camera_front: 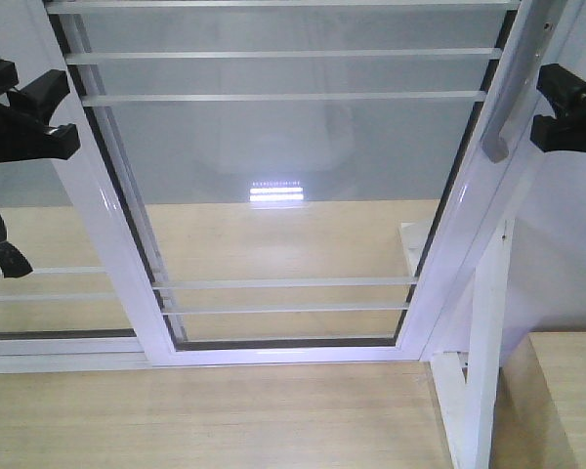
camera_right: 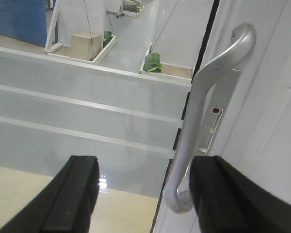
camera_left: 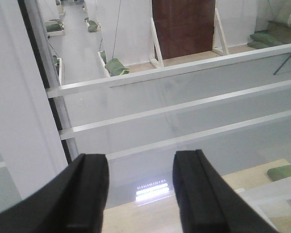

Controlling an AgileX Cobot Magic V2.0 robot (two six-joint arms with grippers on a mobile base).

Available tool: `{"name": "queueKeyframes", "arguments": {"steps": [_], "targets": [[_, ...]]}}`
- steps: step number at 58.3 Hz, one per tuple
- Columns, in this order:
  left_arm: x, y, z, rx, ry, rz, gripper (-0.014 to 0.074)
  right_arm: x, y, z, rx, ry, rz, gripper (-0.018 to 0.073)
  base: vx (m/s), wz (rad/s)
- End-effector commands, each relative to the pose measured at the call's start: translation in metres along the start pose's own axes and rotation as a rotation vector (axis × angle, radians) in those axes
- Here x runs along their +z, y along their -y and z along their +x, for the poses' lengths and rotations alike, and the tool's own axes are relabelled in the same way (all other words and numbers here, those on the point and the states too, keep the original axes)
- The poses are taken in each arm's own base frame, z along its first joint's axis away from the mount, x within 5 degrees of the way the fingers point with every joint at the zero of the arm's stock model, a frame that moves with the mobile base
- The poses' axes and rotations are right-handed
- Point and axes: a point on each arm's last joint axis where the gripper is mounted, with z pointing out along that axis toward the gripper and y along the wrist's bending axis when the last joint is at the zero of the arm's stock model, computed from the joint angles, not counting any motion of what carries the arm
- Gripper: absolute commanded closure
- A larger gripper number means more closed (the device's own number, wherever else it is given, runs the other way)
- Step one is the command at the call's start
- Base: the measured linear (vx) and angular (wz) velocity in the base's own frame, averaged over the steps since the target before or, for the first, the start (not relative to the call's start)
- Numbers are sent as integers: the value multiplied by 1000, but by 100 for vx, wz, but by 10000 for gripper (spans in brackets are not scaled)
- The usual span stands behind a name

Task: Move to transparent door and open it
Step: 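Raise both arms and move the right gripper toward the silver handle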

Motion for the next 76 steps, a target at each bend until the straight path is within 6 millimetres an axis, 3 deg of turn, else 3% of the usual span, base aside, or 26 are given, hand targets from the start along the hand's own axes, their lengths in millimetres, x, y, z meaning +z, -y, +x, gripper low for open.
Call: {"name": "queueKeyframes", "arguments": {"steps": [1, 13, 35, 55, 76], "targets": [[-4, -2, -23, -7, 137, -11, 146, 7, 8, -21, 12, 171, 75, 72, 0, 0], [-4, -2, -22, -7, 131, -11, 146, 48, 18, 2, 98, 149, 164, 72, 0, 0], [-4, -2, -22, -7, 130, -11, 146, 107, 22, 44, 44, 184, 274, 72, 0, 0], [-4, -2, -22, -7, 130, -11, 146, 157, 23, 45, 44, 178, 272, 72, 0, 0], [-4, -2, -22, -7, 130, -11, 146, 178, 25, 38, 42, 206, 281, 72, 0, 0]]}}
